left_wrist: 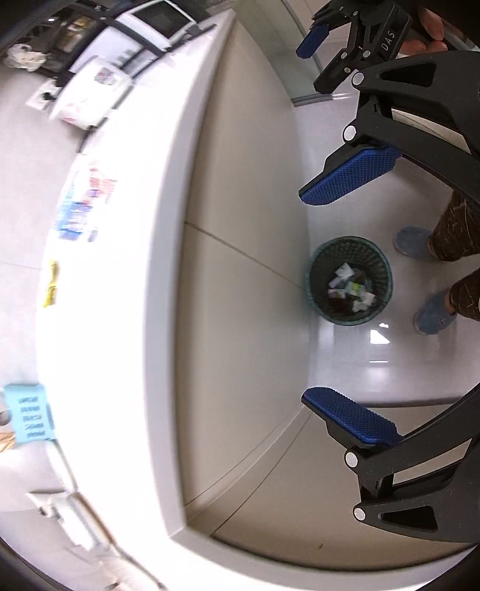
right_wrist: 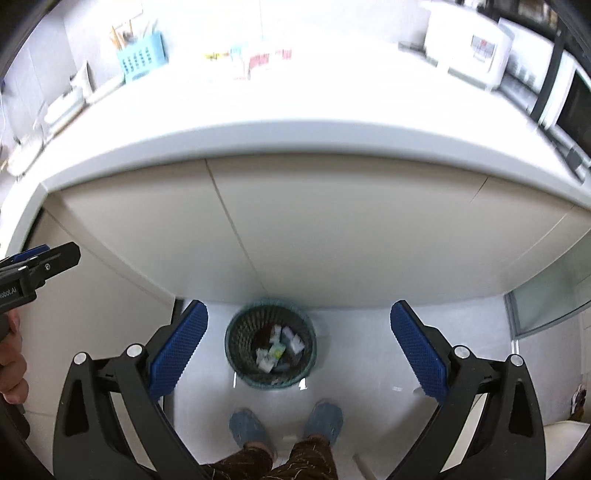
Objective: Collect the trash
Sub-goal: 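Raise both tools from the basket back over the counter, then reach the left tool toward the blue-and-white milk carton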
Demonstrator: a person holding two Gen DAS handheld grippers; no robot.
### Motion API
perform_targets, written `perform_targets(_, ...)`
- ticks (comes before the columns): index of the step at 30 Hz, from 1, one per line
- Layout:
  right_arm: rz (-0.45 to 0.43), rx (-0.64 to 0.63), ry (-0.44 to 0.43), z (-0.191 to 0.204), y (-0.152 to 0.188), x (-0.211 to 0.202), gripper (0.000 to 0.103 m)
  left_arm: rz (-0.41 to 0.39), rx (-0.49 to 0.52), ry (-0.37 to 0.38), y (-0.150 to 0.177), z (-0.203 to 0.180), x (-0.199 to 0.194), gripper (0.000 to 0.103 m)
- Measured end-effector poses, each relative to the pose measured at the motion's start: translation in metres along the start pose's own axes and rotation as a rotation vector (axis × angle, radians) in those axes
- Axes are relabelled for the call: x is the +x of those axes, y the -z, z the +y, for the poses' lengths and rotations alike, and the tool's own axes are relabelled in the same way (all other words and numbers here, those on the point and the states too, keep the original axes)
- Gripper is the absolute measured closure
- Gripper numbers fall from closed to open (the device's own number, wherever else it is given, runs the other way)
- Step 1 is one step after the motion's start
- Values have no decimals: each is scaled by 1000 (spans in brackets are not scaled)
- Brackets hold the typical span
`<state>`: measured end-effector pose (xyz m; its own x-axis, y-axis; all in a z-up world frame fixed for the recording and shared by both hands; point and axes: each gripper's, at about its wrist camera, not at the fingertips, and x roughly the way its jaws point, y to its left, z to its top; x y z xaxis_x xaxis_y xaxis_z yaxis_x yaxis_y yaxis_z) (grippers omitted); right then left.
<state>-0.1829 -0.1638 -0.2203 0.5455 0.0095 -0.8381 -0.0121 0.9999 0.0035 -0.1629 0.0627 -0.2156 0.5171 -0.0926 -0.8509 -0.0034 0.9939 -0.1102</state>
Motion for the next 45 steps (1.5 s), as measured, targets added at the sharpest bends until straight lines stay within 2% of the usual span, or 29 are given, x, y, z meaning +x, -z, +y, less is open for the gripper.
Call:
perform_targets(8,-89,51,9,-5,-52,-63,8,-79,-20,13,-51,3,-55,6)
perform_targets(16,-163,71,25,-1,-87,-99,8,-133,-2,22,-96,5,-99,6)
perform_targets(20,-206,55,60,-3,-105,-113,8,-142,-6,31,-118,2,-108,6)
perform_targets(25,-208,79,71,-19,-125,-110,8,-156,-1,17,-144,-15,-107,6)
perform_targets(29,-193,113,76,-40,-144,-91,8,-144,-20,28,-168,-32,-94,6)
perform_targets(34,-167,107,59,-65,-178,-56,8,-107,-68,21,-205,-57,-59,6)
perform_targets(39,-140,75,25,-93,-233,-11,8,-86,-121,-9,-250,-81,-17,6)
perform_targets(45,-101,32,7,-122,-303,34,8,-9,-158,-71,-295,-111,45,6)
